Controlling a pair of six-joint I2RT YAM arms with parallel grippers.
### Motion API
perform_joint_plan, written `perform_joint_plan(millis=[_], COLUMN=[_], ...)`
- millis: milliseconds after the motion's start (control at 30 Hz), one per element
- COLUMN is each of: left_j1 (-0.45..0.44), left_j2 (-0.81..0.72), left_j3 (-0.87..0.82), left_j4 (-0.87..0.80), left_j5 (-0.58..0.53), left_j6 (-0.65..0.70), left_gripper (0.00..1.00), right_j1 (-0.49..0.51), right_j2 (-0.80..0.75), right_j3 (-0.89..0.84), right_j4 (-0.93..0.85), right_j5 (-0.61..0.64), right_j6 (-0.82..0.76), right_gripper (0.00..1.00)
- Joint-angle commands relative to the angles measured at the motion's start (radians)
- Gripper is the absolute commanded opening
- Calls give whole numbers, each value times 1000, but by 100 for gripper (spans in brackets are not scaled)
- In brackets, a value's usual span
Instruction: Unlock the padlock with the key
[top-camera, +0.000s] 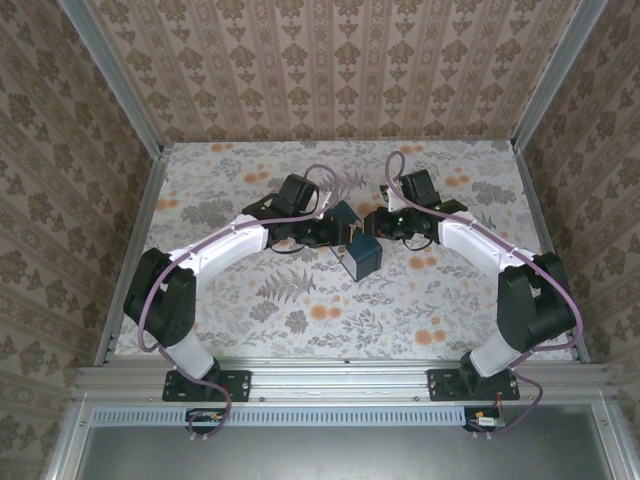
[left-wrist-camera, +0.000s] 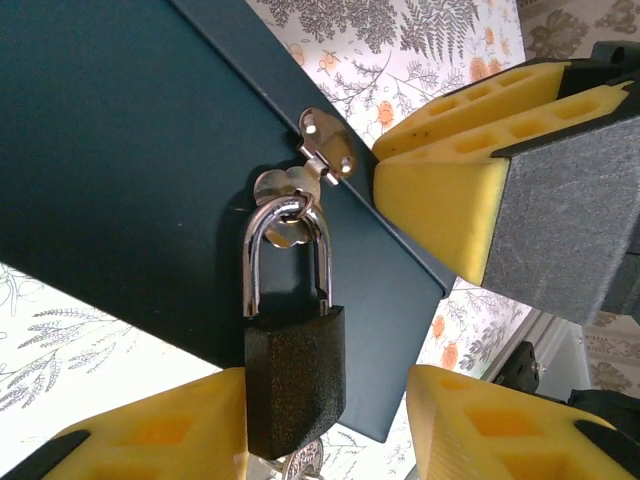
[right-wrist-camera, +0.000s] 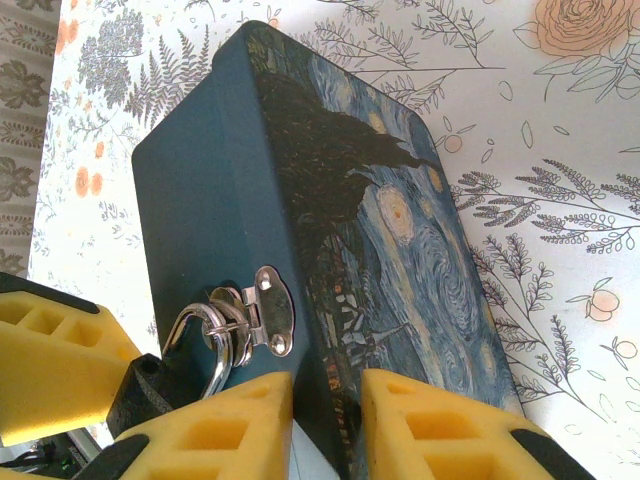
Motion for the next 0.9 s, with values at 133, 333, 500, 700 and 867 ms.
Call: perform_joint_plan(millis=[133,333,500,700,867], left_j1=[-13,-48,-73,-109,-118], left_j2=[-11,8,34,70,48], left_j3=[45,85,106,185,202], left_j4=[-3,-39,-67,-205,-244], left_j5=[47,26,-17,-140,-188], left_j6=[-4,14,22,96,126], left_gripper=[44,45,45,44,44], right_j1=[-3,-3,-3,-7,-9], right_j2=[34,39,42,42,41], right_j3=[-30,-32,-39,-45,-42], right_j4=[-6,-6,-1,6,6], right_j5=[-9,-4,-3,-9,-11], right_j6=[8,11,21,23,24], right_gripper=[26,26,26,25,26])
